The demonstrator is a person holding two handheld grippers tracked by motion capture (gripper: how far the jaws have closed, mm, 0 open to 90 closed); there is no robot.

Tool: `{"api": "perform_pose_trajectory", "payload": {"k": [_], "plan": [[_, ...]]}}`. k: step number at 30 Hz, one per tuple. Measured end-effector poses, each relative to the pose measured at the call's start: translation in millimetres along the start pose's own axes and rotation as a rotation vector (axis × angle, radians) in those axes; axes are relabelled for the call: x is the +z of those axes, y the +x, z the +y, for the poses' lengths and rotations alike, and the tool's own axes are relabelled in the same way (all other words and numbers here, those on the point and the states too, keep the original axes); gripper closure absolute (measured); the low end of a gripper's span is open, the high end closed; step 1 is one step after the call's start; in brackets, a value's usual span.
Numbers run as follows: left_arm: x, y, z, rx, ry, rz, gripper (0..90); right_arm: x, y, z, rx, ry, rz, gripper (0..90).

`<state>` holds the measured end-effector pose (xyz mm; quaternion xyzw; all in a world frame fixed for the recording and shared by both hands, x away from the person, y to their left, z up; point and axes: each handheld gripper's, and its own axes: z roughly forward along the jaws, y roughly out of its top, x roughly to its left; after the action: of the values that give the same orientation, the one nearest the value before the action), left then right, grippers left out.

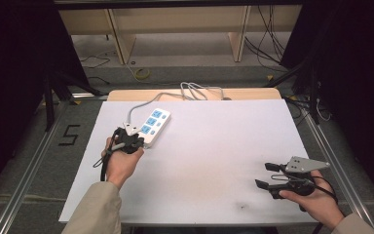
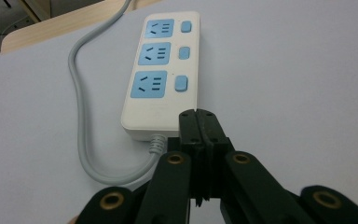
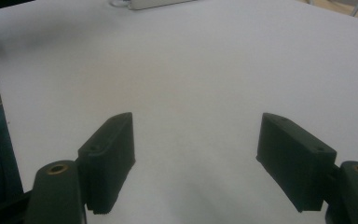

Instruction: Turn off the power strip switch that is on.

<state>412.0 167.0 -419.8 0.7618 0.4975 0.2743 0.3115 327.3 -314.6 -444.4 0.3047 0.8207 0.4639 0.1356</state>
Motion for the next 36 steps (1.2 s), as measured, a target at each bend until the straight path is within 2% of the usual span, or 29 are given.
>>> {"api": "perform_pose_trajectory", "payload": {"k": [11,28,36], "plan": [[6.3,2.0,6.1,-0.016,-0.003,0.003,90.0,0.0,0.0,-0.1,-0.001,0.005,-0.001,27.7],[17.7,1.4,16.6,-0.005,0.007,0.012,90.0,0.3,-0.3,-0.3,-0.001,0.01,0.001,27.7],[21.7,1.1,20.7,-0.016,0.003,0.014,90.0,0.5,-0.4,-0.3,-0.003,0.012,0.003,27.7]]}}
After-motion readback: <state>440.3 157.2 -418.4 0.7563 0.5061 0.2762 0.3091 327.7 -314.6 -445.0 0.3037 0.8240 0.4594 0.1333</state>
